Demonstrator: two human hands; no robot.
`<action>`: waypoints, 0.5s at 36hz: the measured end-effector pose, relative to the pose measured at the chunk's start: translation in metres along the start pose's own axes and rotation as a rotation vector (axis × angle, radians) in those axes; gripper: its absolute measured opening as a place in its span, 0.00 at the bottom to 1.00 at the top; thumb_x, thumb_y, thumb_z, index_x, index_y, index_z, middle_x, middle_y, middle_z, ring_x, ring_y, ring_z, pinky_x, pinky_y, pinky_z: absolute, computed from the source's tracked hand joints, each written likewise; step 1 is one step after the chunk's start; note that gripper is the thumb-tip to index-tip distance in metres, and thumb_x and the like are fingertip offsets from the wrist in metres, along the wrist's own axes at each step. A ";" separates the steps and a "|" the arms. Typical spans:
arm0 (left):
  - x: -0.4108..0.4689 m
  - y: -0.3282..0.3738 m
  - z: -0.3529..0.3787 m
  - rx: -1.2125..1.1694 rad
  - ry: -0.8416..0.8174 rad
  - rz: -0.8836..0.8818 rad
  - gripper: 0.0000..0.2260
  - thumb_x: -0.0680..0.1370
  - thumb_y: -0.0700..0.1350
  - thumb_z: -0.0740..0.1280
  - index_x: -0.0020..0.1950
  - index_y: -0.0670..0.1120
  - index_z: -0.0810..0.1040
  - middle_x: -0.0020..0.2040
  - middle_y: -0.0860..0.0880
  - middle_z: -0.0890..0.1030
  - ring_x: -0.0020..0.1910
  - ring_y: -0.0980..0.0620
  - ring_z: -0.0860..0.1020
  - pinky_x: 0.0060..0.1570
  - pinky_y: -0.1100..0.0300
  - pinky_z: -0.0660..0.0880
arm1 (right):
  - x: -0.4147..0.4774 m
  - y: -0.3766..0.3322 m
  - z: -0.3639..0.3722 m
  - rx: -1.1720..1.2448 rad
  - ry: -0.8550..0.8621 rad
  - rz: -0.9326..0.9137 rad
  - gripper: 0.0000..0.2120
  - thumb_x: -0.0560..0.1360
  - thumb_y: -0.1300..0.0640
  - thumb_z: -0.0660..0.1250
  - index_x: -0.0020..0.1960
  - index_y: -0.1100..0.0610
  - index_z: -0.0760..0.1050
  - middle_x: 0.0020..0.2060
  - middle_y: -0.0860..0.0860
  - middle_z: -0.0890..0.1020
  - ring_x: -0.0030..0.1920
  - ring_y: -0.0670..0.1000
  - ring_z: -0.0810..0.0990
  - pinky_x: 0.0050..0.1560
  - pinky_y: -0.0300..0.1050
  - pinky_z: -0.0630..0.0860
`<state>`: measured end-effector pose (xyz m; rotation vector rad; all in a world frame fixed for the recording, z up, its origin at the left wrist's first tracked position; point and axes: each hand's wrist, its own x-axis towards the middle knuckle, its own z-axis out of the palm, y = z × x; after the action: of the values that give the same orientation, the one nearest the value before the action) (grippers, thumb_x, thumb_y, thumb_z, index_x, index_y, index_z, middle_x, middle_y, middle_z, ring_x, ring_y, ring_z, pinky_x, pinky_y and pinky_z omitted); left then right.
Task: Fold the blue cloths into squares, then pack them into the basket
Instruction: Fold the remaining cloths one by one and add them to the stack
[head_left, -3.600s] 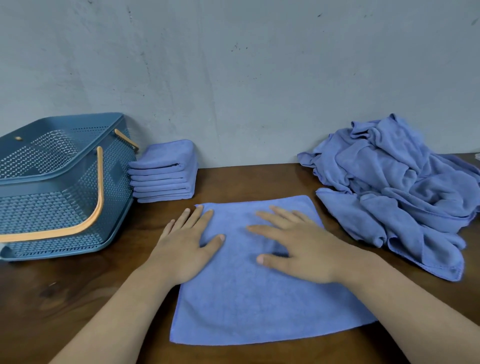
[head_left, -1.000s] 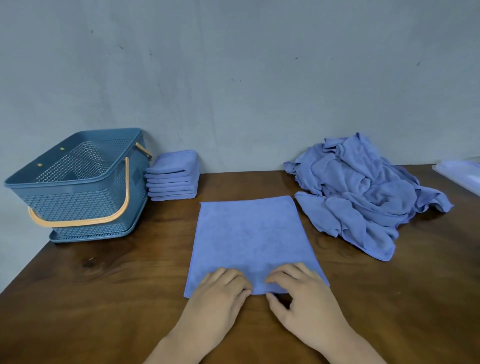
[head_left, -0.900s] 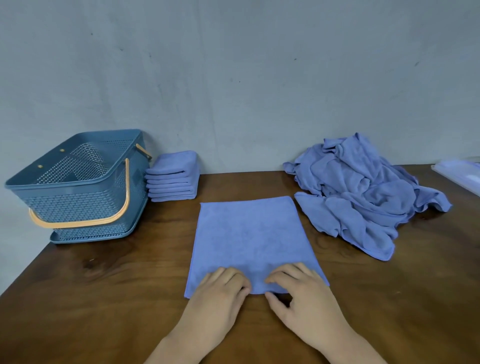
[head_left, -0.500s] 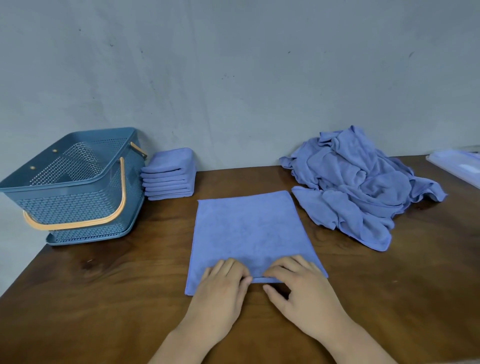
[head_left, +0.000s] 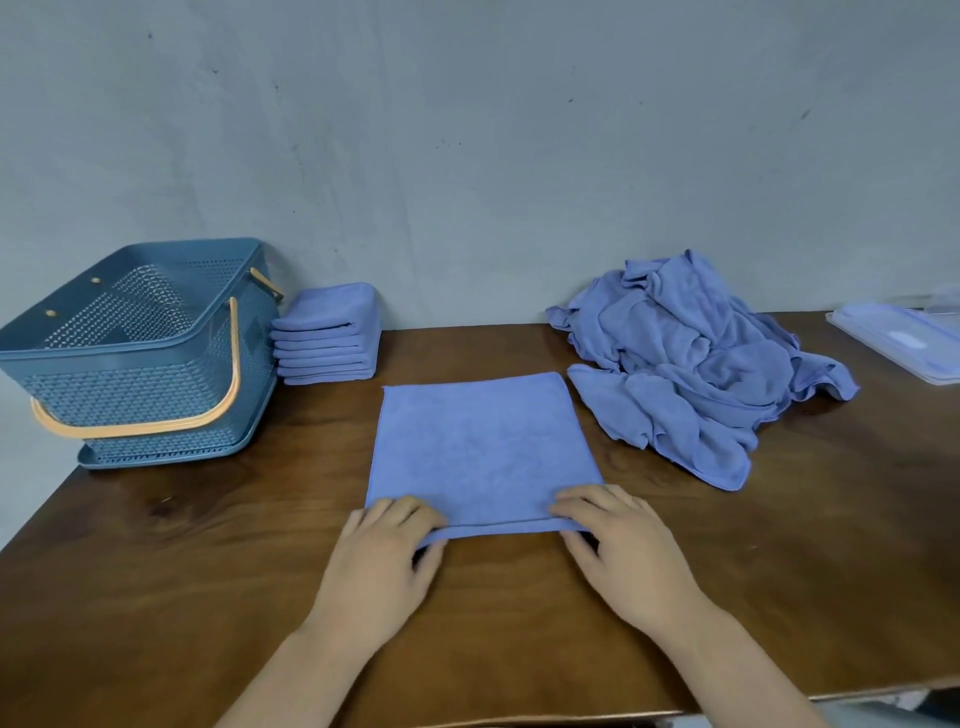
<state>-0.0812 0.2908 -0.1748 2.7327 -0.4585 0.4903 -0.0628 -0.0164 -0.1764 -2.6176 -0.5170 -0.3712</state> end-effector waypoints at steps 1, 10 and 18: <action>-0.004 -0.010 -0.006 -0.025 -0.006 -0.018 0.08 0.82 0.58 0.61 0.56 0.62 0.79 0.53 0.65 0.77 0.53 0.61 0.76 0.55 0.62 0.68 | -0.003 0.010 -0.006 0.046 0.000 0.057 0.15 0.81 0.53 0.70 0.65 0.40 0.81 0.63 0.32 0.77 0.65 0.37 0.74 0.64 0.39 0.74; -0.014 -0.028 -0.041 -0.542 -0.036 -0.288 0.15 0.79 0.42 0.75 0.52 0.65 0.84 0.52 0.62 0.85 0.53 0.56 0.82 0.55 0.62 0.74 | -0.014 0.015 -0.031 0.339 0.044 0.206 0.12 0.82 0.55 0.70 0.59 0.39 0.83 0.56 0.31 0.82 0.63 0.41 0.77 0.61 0.32 0.72; -0.019 -0.018 -0.047 -0.643 -0.017 -0.267 0.09 0.78 0.42 0.76 0.52 0.57 0.87 0.49 0.53 0.86 0.51 0.50 0.82 0.52 0.59 0.74 | -0.024 0.016 -0.048 0.589 0.069 0.219 0.10 0.82 0.62 0.68 0.49 0.49 0.84 0.48 0.48 0.84 0.58 0.53 0.79 0.59 0.49 0.75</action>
<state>-0.1048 0.3292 -0.1453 2.1301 -0.1983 0.1995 -0.0856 -0.0589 -0.1488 -2.0541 -0.2586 -0.1969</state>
